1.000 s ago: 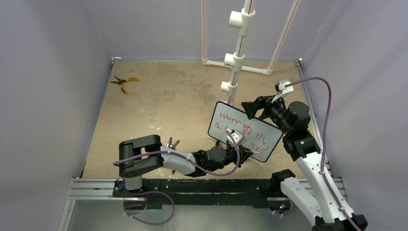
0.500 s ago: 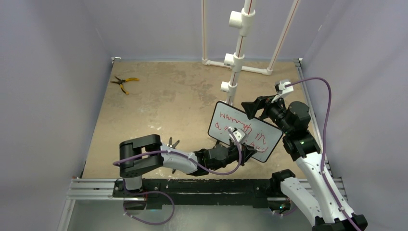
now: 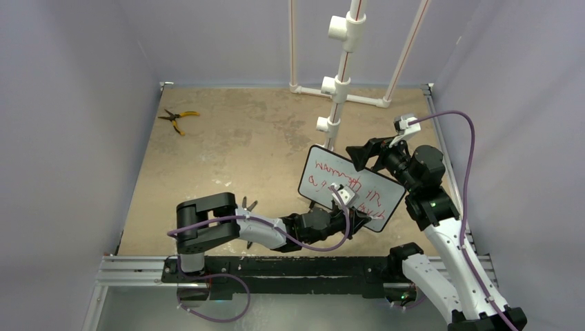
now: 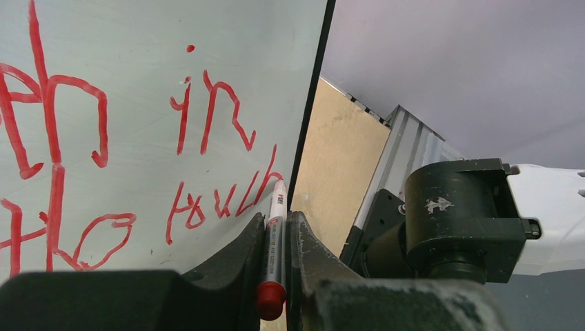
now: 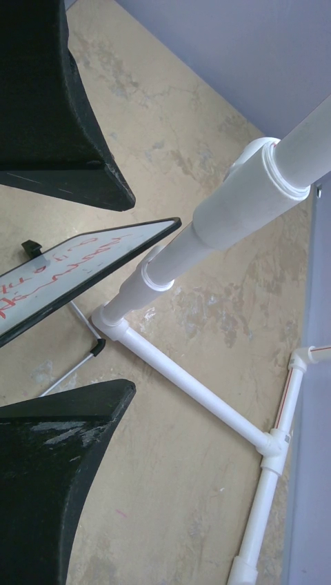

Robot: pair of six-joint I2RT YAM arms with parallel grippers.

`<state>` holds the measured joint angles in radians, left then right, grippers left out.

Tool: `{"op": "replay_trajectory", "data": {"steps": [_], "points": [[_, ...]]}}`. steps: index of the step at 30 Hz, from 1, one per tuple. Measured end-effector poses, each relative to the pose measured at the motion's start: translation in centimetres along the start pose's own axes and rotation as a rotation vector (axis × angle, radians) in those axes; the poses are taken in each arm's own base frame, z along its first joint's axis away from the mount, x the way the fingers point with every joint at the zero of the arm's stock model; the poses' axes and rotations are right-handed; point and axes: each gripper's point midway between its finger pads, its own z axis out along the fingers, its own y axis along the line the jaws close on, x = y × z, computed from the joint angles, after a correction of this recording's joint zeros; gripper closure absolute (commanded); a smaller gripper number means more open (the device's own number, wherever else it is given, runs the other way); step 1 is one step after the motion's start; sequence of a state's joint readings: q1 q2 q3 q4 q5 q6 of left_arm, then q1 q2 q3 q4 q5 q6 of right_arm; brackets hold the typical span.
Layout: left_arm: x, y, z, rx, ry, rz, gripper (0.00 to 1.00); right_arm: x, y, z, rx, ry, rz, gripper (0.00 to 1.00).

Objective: Write a sentence on the whiteboard

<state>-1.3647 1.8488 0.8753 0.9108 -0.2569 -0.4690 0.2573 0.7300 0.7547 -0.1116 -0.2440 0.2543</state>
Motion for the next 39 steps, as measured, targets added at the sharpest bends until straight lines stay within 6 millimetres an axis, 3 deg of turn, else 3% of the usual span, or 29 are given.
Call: {"op": "replay_trajectory", "data": {"steps": [19, 26, 39], "points": [[1.4, 0.4, -0.7, -0.008, 0.03, 0.0, 1.0, 0.0, 0.0, 0.0, 0.0, 0.0, 0.0, 0.05], [2.8, 0.1, -1.5, -0.005, 0.059, 0.016, 1.0, 0.0, 0.0, 0.0, 0.0, 0.0, 0.0, 0.05], [2.8, 0.1, -1.5, -0.01, 0.055, 0.035, 1.0, 0.0, 0.0, 0.0, 0.0, 0.0, 0.0, 0.05]]}}
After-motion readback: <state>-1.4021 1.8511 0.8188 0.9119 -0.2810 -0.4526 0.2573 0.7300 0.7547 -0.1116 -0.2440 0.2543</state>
